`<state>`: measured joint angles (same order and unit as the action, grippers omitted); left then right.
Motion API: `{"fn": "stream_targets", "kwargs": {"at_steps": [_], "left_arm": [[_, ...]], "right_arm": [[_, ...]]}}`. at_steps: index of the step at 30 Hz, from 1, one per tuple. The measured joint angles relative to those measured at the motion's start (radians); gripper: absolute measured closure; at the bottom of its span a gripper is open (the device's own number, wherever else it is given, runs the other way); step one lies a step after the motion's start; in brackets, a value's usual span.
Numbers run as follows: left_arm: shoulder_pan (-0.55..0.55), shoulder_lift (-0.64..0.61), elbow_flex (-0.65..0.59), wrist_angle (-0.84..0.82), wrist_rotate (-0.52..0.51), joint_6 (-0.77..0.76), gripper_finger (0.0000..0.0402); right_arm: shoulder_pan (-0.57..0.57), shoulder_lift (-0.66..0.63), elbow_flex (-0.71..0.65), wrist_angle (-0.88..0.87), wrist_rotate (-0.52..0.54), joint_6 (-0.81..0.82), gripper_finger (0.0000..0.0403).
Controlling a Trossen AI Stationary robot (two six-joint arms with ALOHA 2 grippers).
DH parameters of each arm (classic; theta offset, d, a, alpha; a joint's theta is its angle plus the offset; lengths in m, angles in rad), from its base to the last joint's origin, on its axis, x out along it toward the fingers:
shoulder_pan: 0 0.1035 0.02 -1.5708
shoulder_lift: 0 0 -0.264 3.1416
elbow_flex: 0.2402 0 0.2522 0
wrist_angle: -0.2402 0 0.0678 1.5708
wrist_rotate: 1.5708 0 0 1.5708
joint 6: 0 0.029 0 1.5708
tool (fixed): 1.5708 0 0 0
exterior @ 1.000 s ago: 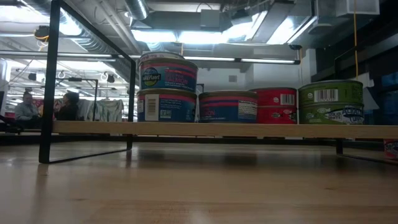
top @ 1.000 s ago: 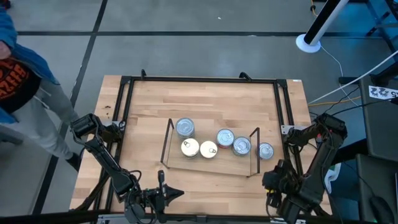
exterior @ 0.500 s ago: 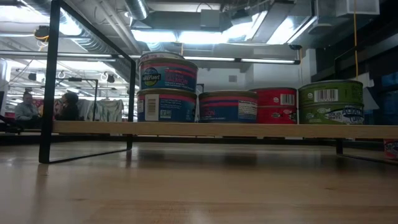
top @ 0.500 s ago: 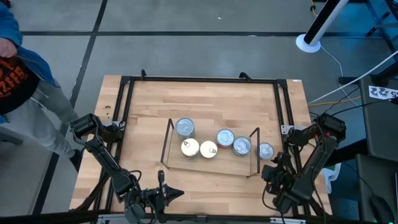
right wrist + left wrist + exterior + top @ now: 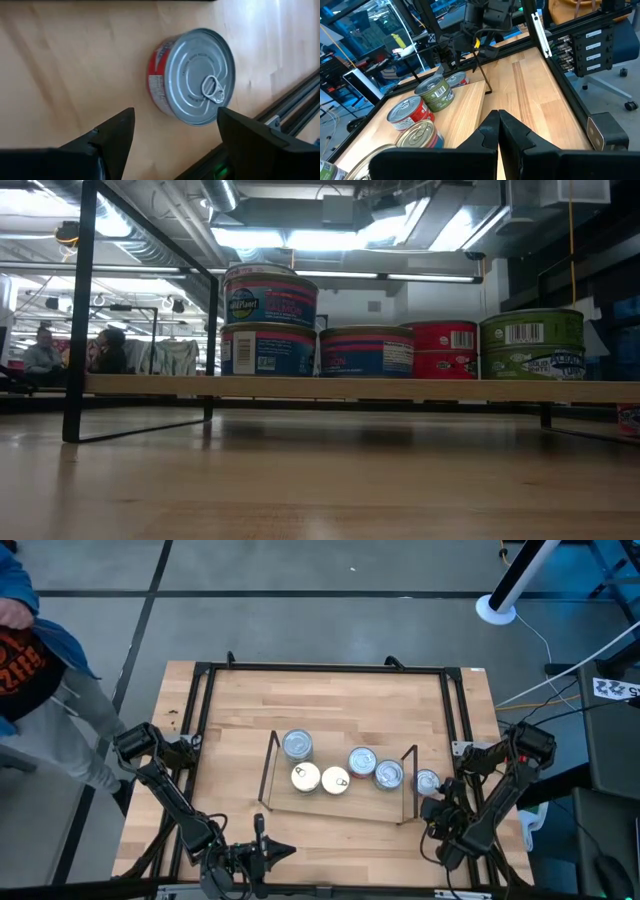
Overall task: Stack canned seafood by type on shelf
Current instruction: Stack the red tuna can on top of the red tuna cans on the shelf
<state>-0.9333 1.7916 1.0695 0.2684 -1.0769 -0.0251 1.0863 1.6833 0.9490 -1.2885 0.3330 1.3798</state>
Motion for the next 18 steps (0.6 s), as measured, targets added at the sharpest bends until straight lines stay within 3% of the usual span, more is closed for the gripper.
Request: {"fn": "stream_targets", "kwargs": {"at_steps": [18], "left_arm": [[0.023,0.000,0.000,0.000,0.000,-0.005,0.0400]], "right_arm": [[0.000,0.000,-0.112,0.190,0.007,0.001,0.0121]]}}
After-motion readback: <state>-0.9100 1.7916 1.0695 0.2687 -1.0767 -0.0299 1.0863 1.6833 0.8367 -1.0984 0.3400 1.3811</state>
